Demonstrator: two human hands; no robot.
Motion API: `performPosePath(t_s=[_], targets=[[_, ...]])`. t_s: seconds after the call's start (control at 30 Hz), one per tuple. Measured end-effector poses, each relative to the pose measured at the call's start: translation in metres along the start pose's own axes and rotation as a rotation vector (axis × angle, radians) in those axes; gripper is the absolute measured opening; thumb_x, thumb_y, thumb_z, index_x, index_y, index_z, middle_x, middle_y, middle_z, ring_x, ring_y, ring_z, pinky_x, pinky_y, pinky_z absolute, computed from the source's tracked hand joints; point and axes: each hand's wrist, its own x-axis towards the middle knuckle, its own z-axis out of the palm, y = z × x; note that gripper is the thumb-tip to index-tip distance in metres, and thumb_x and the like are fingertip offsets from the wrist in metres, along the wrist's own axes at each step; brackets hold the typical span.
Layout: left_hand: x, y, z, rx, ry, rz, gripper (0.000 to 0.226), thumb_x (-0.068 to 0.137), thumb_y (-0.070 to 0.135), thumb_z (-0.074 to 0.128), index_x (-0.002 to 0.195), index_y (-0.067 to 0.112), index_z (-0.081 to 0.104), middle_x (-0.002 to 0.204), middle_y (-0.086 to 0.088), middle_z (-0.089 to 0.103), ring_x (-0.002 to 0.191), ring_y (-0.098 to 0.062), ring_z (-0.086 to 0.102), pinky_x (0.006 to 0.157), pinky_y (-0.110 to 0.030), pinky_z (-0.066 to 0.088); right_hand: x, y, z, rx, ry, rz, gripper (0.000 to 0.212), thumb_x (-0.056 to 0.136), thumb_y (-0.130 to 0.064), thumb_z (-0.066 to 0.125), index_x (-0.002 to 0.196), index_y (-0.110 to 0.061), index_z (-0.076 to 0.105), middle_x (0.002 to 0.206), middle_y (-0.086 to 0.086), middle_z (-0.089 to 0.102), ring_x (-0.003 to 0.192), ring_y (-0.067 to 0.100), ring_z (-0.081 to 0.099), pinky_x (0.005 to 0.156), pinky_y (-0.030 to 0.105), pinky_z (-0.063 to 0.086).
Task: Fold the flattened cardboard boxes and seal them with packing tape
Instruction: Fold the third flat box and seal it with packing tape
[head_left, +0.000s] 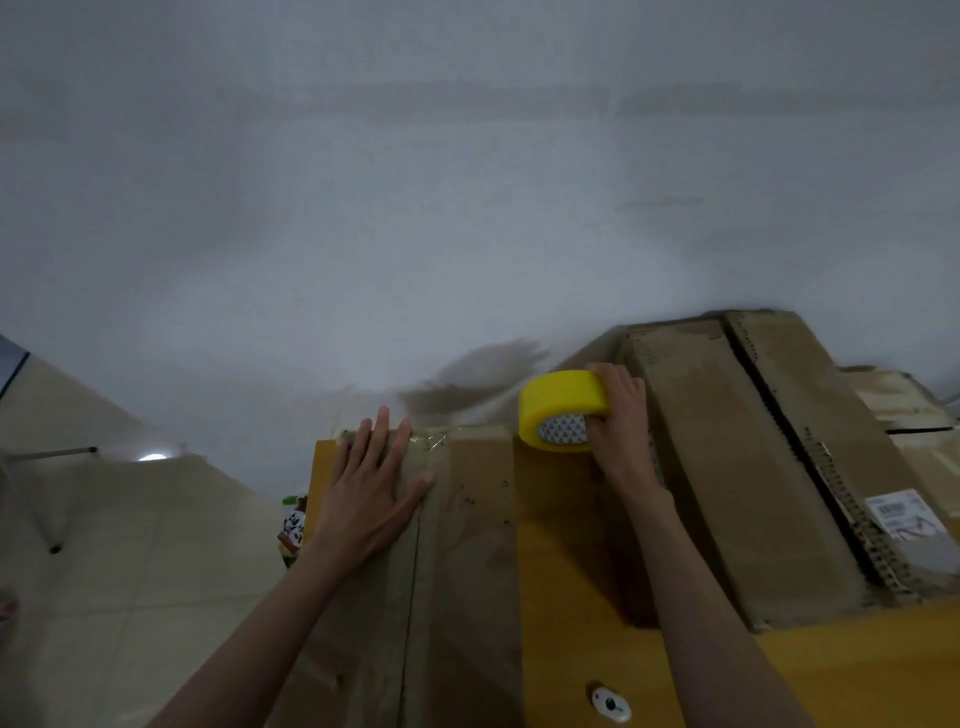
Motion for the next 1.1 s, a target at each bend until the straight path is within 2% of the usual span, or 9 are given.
performPosePath(t_s=[0.07,0.17,0.27,0.3,0.4,0.6,0.7,0.87,1.1], targets=[[-0.001,0.001,-0.001,0.010,-0.005,-0.004,0.079,0.094,0.077,0.015,0.157,0.037,-0.011,0.164,0.009,-0.024,0.151,-0.016,-0.020,0.123,-0.045,-0.002,-0.007,0.003,0.002,0.015,-0.001,0.038,0.058,0.058,0.002,0.040,0.113,-0.006,0.056,0.112,0.013,0.054,0.096,0.031,0.042,0.075,0.040,0.033],[-0.001,0.002,-0.002,0.014,-0.012,-0.005,0.079,0.094,0.078,0.013,0.157,0.036,-0.012,0.163,0.009,-0.025,0.151,-0.015,-0.022,0.122,-0.044,-0.004,-0.014,0.006,0.006,0.056,0.009,0.095,0.054,0.062,0.002,0.040,0.114,-0.002,0.056,0.110,0.017,0.054,0.099,0.026,0.041,0.092,0.056,0.039],[-0.001,0.003,-0.001,0.021,-0.014,-0.005,0.079,0.094,0.077,0.013,0.156,0.037,-0.014,0.163,0.009,-0.027,0.150,-0.015,-0.023,0.121,-0.044,-0.006,-0.020,0.013,0.012,0.084,0.010,0.132,0.055,0.063,0.003,0.041,0.116,0.003,0.055,0.112,0.021,0.055,0.111,0.028,0.044,0.112,0.056,0.028],[-0.001,0.003,-0.001,0.022,-0.015,-0.006,0.079,0.094,0.077,0.013,0.156,0.037,-0.015,0.163,0.009,-0.027,0.150,-0.015,-0.023,0.121,-0.044,-0.006,-0.022,0.015,0.015,0.097,0.011,0.160,0.053,0.065,0.004,0.042,0.117,0.003,0.054,0.113,0.021,0.055,0.114,0.031,0.045,0.111,0.050,0.029],[0.000,0.003,-0.002,0.020,-0.024,-0.005,0.079,0.094,0.077,0.011,0.156,0.037,-0.015,0.163,0.008,-0.027,0.150,-0.016,-0.024,0.122,-0.045,-0.006,-0.027,0.023,0.025,0.161,0.035,0.267,0.050,0.076,0.018,0.049,0.122,0.000,0.053,0.118,0.020,0.055,0.114,0.036,0.049,0.085,0.038,0.036],[0.002,0.019,-0.013,0.087,-0.069,-0.009,0.082,0.089,0.080,0.001,0.156,0.035,-0.017,0.162,0.003,-0.030,0.148,-0.024,-0.029,0.119,-0.047,-0.015,-0.038,0.030,0.043,0.295,0.055,0.354,0.041,0.080,0.018,0.051,0.116,-0.001,0.053,0.105,0.018,0.057,0.099,0.034,0.055,0.073,0.035,0.038],[0.007,0.037,-0.015,0.045,-0.071,0.024,0.089,0.089,0.079,0.001,0.158,0.024,-0.012,0.164,0.002,-0.023,0.149,-0.018,-0.027,0.121,-0.042,-0.015,-0.042,0.036,0.046,0.364,0.068,0.401,0.040,0.081,0.018,0.050,0.116,-0.002,0.053,0.103,0.016,0.058,0.097,0.032,0.056,0.071,0.034,0.041],[0.023,0.085,-0.003,-0.036,-0.067,0.220,0.082,0.095,0.073,0.015,0.160,0.026,-0.002,0.166,0.005,-0.014,0.152,-0.016,-0.017,0.125,-0.042,0.003,-0.041,0.038,0.053,0.367,0.047,0.396,0.040,0.079,0.017,0.053,0.112,-0.005,0.053,0.096,0.008,0.057,0.091,0.025,0.055,0.071,0.034,0.041],[0.020,0.095,0.009,0.011,-0.040,0.213,0.078,0.095,0.074,0.024,0.158,0.037,0.000,0.166,0.003,-0.017,0.153,-0.026,-0.015,0.124,-0.050,0.001,-0.050,0.051,0.046,0.355,-0.106,0.401,0.064,0.088,0.009,0.058,0.146,-0.009,0.038,0.144,0.015,0.045,0.129,0.026,0.043,0.097,0.034,0.039]])
